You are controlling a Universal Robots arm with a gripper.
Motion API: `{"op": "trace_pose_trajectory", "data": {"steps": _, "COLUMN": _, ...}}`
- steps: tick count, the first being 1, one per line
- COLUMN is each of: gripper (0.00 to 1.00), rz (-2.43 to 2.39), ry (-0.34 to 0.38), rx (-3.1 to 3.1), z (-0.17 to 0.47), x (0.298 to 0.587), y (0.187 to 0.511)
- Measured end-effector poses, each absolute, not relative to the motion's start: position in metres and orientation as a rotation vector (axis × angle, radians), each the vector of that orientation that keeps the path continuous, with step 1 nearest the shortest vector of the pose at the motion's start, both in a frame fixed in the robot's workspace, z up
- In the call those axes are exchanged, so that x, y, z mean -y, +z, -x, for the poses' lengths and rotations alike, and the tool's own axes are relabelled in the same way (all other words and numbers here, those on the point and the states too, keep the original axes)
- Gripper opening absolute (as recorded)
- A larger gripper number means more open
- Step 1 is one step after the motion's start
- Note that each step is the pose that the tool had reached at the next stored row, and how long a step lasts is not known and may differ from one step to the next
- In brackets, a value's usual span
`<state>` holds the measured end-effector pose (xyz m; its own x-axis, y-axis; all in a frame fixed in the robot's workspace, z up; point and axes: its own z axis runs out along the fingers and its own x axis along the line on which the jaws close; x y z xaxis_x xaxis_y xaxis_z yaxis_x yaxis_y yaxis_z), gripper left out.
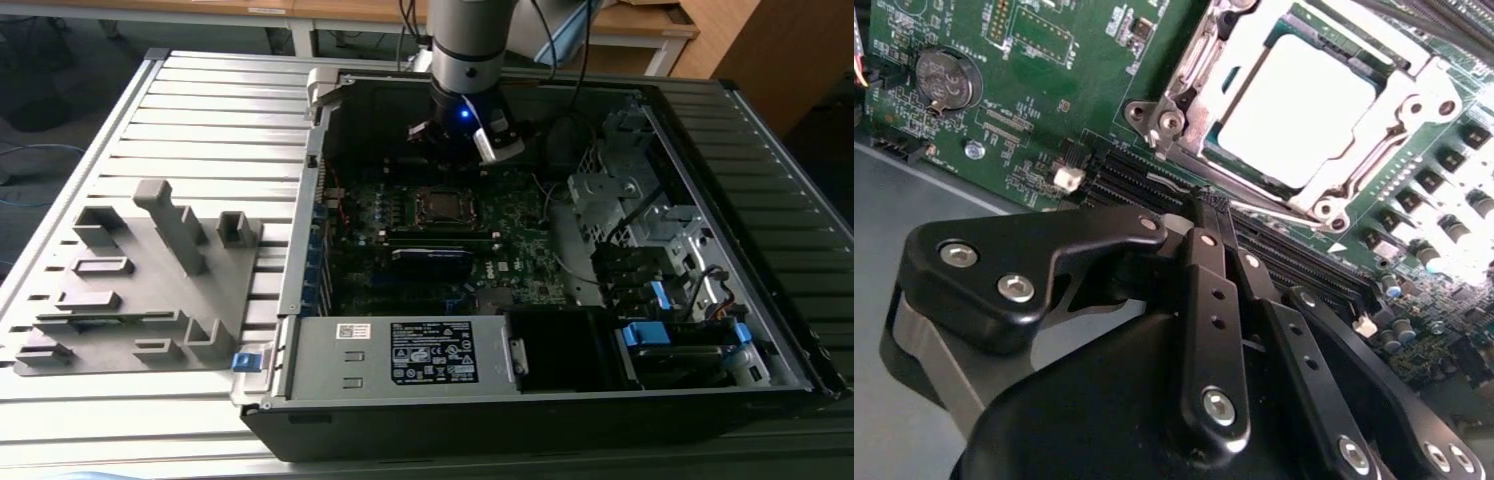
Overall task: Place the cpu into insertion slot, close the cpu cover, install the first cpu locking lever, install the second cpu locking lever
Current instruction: 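Install the first cpu locking lever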
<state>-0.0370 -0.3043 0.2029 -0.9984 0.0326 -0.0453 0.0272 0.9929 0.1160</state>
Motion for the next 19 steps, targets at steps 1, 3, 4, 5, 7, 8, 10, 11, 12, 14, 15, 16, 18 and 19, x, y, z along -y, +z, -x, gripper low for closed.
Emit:
{"op": "trace_pose_trajectory", "data": {"steps": 1, "gripper": 0.11, "rz": -0.046, "ry": 0.177, "rx": -3.089, "z": 0.0369, "x": 0.3042, "y": 0.2028}}
{"op": "trace_pose_trajectory", "data": {"steps": 3, "gripper": 0.11, "rz": -0.046, "ry": 0.177, "rx": -3.089, "z": 0.0369, "x": 0.3039, "y": 0.2028}}
{"op": "trace_pose_trajectory", "data": {"steps": 4, "gripper": 0.11, "rz": -0.046, "ry": 0.177, "rx": -3.089, "z": 0.0369, "x": 0.3037, "y": 0.2028}}
{"op": "trace_pose_trajectory", "data": {"steps": 5, "gripper": 0.11, "rz": -0.046, "ry": 0.177, "rx": -3.089, "z": 0.0369, "x": 0.3034, "y": 0.2028}}
{"op": "trace_pose_trajectory", "data": {"steps": 7, "gripper": 0.11, "rz": -0.046, "ry": 0.177, "rx": -3.089, "z": 0.0363, "x": 0.3032, "y": 0.2028}}
{"op": "trace_pose_trajectory", "data": {"steps": 8, "gripper": 0.11, "rz": -0.048, "ry": 0.177, "rx": -3.089, "z": 0.0353, "x": 0.3031, "y": 0.2027}}
{"op": "trace_pose_trajectory", "data": {"steps": 10, "gripper": 0.11, "rz": -0.065, "ry": 0.176, "rx": -3.088, "z": 0.0335, "x": 0.3027, "y": 0.2026}}
{"op": "trace_pose_trajectory", "data": {"steps": 11, "gripper": 0.11, "rz": -0.076, "ry": 0.176, "rx": -3.087, "z": 0.0330, "x": 0.3026, "y": 0.2025}}
{"op": "trace_pose_trajectory", "data": {"steps": 12, "gripper": 0.11, "rz": -0.088, "ry": 0.176, "rx": -3.087, "z": 0.0327, "x": 0.3026, "y": 0.2024}}
{"op": "trace_pose_trajectory", "data": {"steps": 14, "gripper": 0.11, "rz": -0.123, "ry": 0.175, "rx": -3.084, "z": 0.0325, "x": 0.3024, "y": 0.2022}}
{"op": "trace_pose_trajectory", "data": {"steps": 15, "gripper": 0.11, "rz": -0.145, "ry": 0.174, "rx": -3.082, "z": 0.0325, "x": 0.3024, "y": 0.2022}}
{"op": "trace_pose_trajectory", "data": {"steps": 16, "gripper": 0.11, "rz": -0.169, "ry": 0.173, "rx": -3.080, "z": 0.0325, "x": 0.3023, "y": 0.2021}}
{"op": "trace_pose_trajectory", "data": {"steps": 18, "gripper": 0.11, "rz": -0.198, "ry": 0.172, "rx": -3.078, "z": 0.0325, "x": 0.3018, "y": 0.2020}}
{"op": "trace_pose_trajectory", "data": {"steps": 19, "gripper": 0.11, "rz": -0.209, "ry": 0.172, "rx": -3.077, "z": 0.0325, "x": 0.3016, "y": 0.2020}}
